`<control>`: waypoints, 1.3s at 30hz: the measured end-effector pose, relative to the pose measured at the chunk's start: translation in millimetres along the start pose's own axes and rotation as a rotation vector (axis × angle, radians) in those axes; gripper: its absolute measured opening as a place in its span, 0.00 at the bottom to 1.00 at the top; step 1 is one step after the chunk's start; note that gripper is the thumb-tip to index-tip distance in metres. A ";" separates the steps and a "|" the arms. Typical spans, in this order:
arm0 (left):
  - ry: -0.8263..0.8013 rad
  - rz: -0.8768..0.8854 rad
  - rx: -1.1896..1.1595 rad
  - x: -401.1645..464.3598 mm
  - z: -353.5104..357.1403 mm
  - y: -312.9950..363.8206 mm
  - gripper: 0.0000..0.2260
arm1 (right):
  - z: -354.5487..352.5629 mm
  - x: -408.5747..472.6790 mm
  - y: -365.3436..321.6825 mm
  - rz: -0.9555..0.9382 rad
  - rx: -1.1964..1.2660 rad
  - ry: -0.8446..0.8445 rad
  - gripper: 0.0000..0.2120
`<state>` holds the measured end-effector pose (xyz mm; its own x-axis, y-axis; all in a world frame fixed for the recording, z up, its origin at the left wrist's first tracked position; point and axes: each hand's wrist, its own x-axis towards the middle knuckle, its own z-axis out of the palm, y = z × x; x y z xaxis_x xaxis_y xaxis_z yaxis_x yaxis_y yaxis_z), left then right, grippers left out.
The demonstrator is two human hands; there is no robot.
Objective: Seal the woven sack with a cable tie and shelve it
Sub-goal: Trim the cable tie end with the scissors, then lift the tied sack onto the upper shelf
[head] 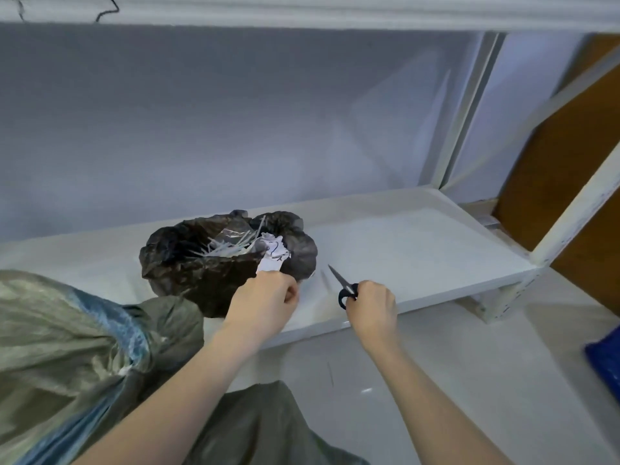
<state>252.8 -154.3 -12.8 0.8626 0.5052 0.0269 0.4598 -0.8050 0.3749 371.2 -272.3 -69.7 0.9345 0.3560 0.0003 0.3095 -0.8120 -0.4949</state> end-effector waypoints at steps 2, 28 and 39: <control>0.004 -0.021 -0.033 2.7 6.4 -6.5 0.06 | 12.4 10.0 2.0 0.020 -0.001 -0.011 0.09; 0.275 -0.041 -0.079 -20.7 -61.1 -20.8 0.07 | -23.0 -9.1 -83.3 -0.247 0.003 0.196 0.15; 0.462 -0.022 0.107 10.3 -110.3 -66.2 0.12 | -54.2 -30.9 -147.2 -0.551 0.104 0.147 0.14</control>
<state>207.9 -61.5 64.9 0.6796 0.5884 0.4381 0.5169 -0.8079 0.2831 306.3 -188.9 50.2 0.6574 0.6391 0.3992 0.7452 -0.4726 -0.4704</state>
